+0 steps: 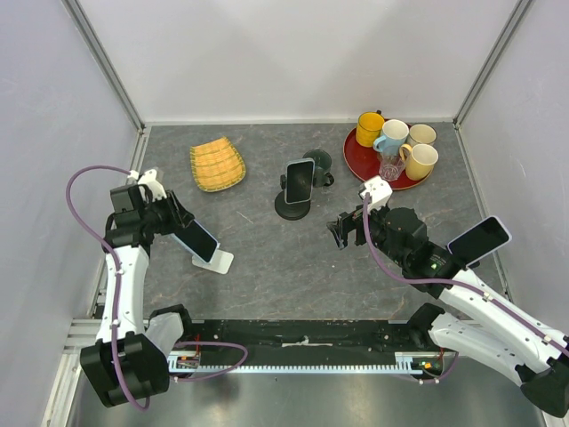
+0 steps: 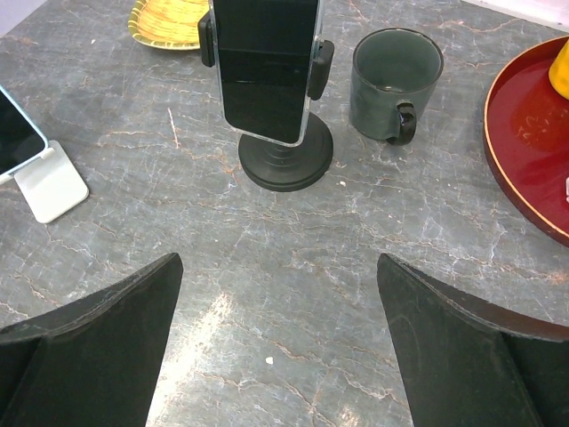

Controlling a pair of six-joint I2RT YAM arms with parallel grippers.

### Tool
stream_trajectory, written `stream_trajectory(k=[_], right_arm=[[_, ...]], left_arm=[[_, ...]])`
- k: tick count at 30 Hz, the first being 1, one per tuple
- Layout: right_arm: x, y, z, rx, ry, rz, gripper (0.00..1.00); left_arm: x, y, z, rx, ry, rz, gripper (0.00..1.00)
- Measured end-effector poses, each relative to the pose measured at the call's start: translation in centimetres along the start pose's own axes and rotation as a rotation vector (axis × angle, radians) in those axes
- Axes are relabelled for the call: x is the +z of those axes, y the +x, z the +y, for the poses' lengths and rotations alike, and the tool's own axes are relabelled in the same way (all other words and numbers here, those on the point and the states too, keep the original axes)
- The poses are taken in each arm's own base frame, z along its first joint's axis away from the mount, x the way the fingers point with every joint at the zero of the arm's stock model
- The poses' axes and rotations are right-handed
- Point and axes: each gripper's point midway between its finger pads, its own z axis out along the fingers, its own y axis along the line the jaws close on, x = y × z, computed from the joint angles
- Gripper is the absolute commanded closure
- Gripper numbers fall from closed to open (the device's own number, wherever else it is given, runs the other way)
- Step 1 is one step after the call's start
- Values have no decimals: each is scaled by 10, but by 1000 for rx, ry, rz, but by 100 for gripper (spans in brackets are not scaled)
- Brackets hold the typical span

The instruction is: Remove the phone from the phone stand

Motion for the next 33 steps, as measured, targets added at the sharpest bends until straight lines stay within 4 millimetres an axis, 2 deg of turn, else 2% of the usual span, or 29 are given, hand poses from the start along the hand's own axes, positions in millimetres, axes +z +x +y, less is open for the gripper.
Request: stream_trajectory(k=[11,20,26,33], right_arm=[[0,0,1,0,-3,2,2],[2,3,10,-3,-54,15,2],[5,9,27,-21,-150,49,2],[10,-3,44,-20,-231,58,2]], left_arm=[[-9,3,-7,-2,16,6,75],[-20,1,-9,-7,-2,14,98],[-32,-16,-14,7,-12,-18,98],[-47,-44,-28,42,9,-84,98]])
